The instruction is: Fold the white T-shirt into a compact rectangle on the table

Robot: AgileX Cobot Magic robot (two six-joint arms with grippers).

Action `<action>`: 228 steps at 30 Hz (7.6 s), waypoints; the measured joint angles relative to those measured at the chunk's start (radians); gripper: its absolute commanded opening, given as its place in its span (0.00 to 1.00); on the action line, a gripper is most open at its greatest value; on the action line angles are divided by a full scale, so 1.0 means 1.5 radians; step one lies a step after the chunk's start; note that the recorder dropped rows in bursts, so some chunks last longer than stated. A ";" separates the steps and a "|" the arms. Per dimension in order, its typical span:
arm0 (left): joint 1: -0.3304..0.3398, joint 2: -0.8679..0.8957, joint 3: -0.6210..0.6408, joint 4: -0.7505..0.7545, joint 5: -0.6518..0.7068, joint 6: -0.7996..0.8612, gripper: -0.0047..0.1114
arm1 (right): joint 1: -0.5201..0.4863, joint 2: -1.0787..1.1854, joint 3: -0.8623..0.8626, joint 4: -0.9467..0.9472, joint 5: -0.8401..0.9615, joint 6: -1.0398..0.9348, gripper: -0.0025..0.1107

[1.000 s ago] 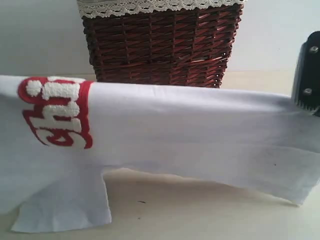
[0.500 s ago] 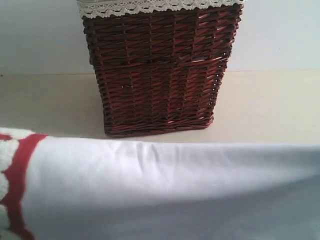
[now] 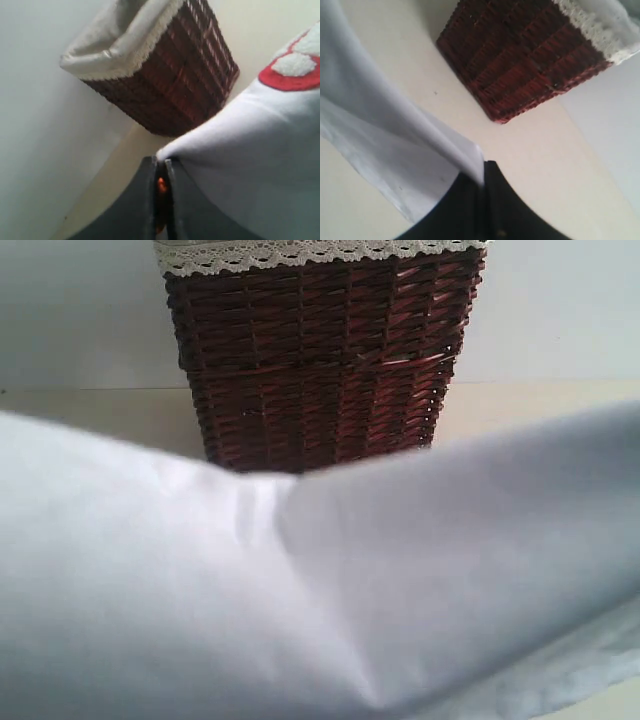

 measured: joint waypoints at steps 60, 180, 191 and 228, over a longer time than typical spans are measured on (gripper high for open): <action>-0.087 0.399 0.564 -0.296 -0.330 0.044 0.58 | -0.055 0.573 0.151 -0.075 -0.263 0.273 0.57; 0.226 0.796 0.280 -0.340 -0.721 0.097 0.04 | -0.055 0.573 0.151 -0.063 -0.269 0.290 0.57; 0.591 0.741 0.280 -0.565 -0.397 0.215 0.04 | -0.055 0.573 0.151 -0.060 -0.260 0.293 0.57; 0.805 0.774 0.291 -0.628 -0.197 0.313 0.04 | -0.055 0.573 0.151 -0.043 -0.254 0.308 0.57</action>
